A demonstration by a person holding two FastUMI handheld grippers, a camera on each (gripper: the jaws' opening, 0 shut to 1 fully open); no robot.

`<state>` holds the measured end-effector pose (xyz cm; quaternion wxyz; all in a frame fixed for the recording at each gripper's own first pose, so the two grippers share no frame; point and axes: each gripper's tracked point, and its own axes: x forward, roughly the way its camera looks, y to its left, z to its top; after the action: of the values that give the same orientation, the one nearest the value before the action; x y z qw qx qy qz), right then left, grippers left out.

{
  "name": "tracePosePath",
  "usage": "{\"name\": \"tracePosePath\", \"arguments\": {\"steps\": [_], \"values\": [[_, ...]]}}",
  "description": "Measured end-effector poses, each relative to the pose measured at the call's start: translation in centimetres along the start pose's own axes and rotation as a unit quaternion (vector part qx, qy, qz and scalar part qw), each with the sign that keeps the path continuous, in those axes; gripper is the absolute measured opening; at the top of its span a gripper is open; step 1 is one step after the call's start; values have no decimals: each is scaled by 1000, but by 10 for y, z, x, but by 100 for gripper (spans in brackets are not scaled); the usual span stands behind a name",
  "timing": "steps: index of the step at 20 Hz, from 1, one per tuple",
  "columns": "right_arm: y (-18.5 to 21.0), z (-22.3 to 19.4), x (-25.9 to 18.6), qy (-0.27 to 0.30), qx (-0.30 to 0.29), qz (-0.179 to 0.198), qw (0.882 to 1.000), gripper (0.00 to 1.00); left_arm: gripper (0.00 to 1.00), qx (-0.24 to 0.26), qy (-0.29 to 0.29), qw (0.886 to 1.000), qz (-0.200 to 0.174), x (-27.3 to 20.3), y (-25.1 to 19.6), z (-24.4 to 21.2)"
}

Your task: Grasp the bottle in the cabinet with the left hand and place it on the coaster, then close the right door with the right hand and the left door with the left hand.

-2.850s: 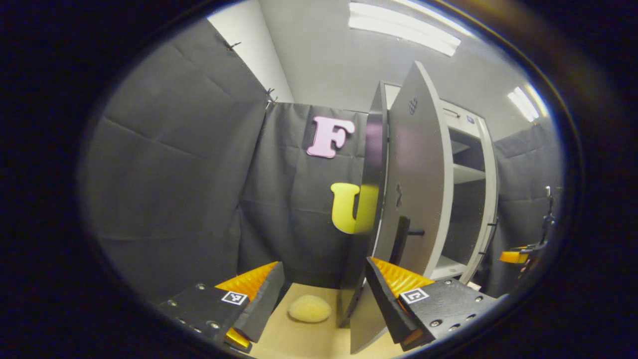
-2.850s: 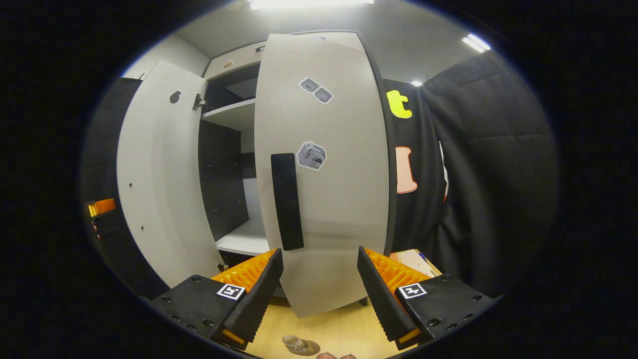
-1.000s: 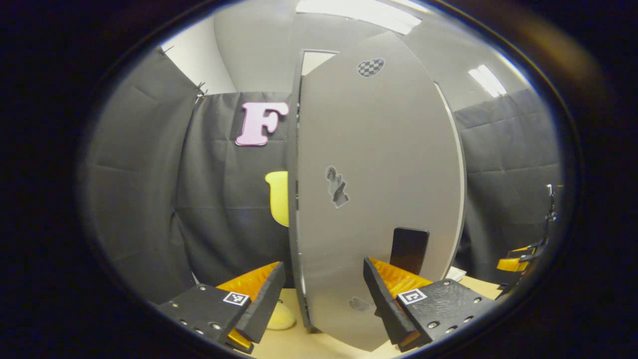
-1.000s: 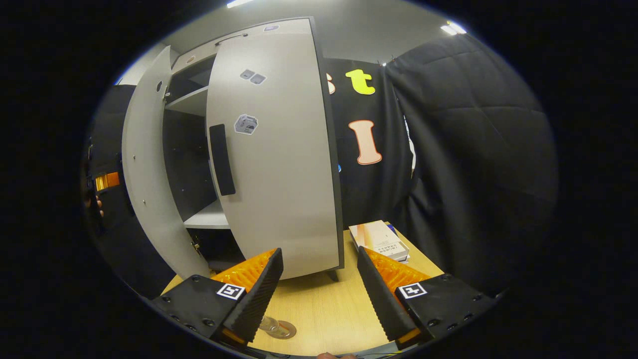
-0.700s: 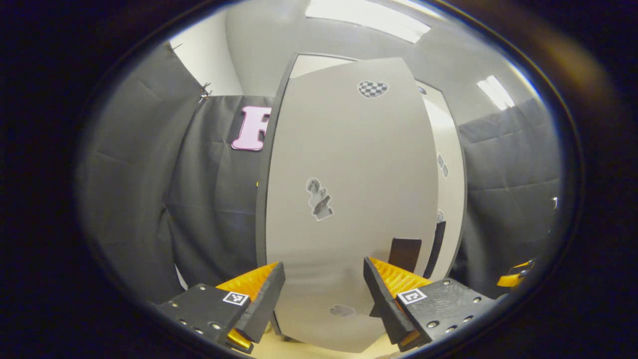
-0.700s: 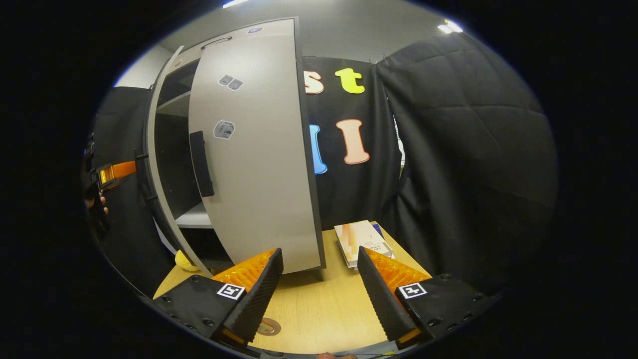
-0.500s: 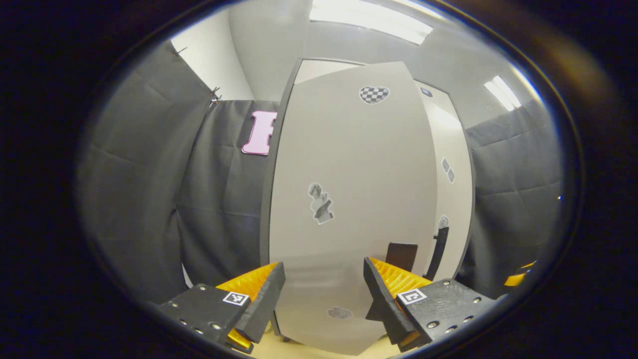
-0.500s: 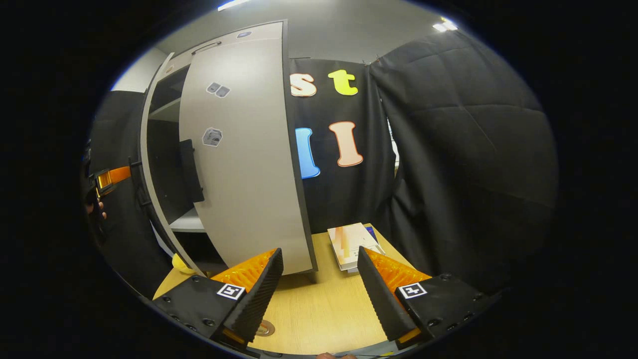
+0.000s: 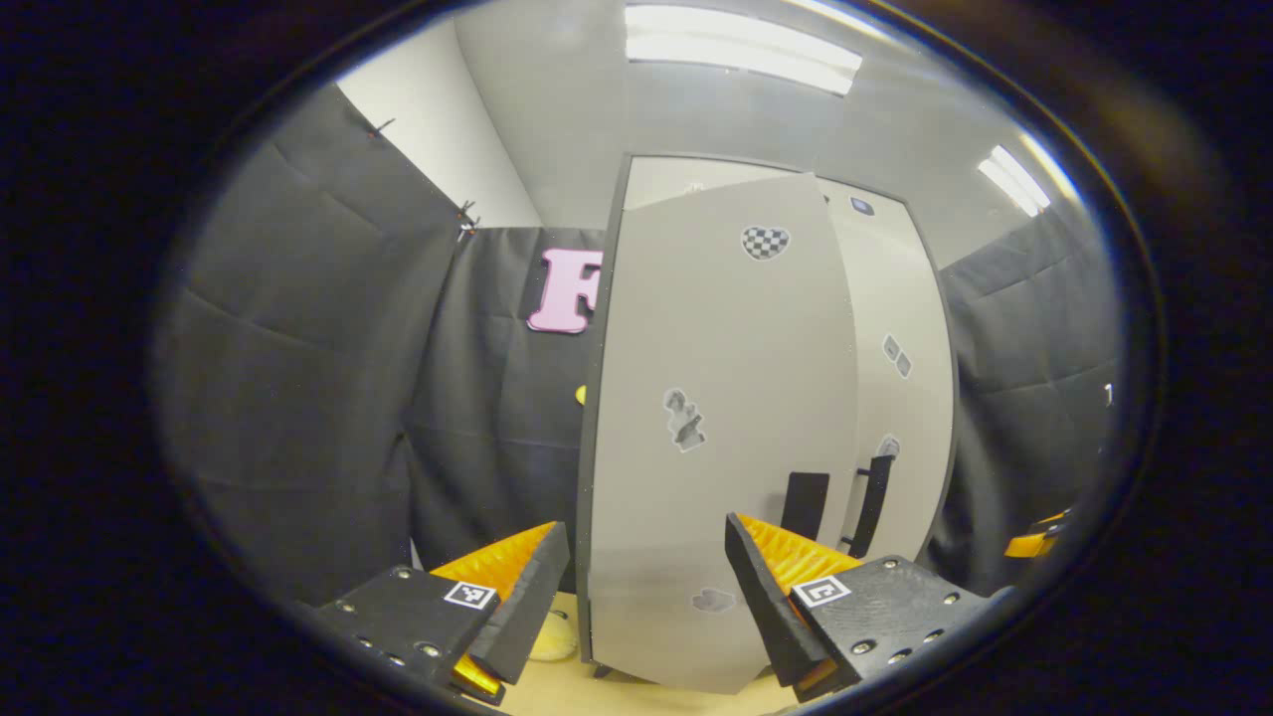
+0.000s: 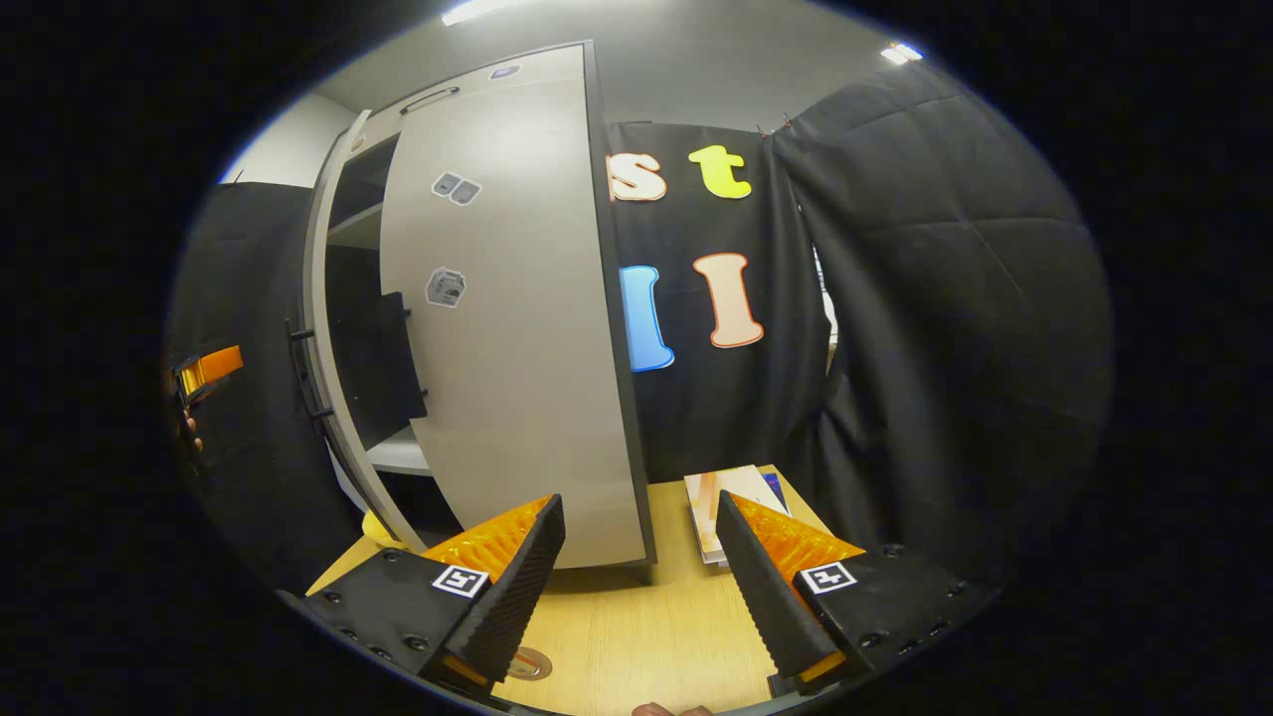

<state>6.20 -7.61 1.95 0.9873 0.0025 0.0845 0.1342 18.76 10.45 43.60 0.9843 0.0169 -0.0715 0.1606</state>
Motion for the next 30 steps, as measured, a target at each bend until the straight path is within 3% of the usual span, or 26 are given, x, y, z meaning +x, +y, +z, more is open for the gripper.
{"name": "tracePosePath", "arguments": {"steps": [5,6,10,13,15,18,23,24,30], "values": [[9,30,6,-43,-17,31,998,98,94,-4,-32,999,21,-41,7,18],[10,35,6,-48,-20,36,998,98,89,-6,-32,999,22,-45,7,18],[5,50,3,-62,-27,38,997,98,92,-15,-27,999,25,-75,0,18],[12,57,-8,-83,-24,72,994,98,92,-16,-19,999,28,-94,-5,14],[9,58,-15,-97,-42,78,991,97,92,-45,-19,999,25,-104,-9,10],[5,52,-18,-98,-59,71,991,97,92,-87,-15,996,22,-106,-11,5],[7,43,-15,-86,-46,52,994,97,89,-33,-2,999,14,-94,-10,3],[8,41,-11,-82,-43,44,995,97,92,-25,0,1000,7,-89,-10,2],[33,33,-5,-68,-13,25,997,97,92,-19,8,999,-26,-62,-8,-3]]}}
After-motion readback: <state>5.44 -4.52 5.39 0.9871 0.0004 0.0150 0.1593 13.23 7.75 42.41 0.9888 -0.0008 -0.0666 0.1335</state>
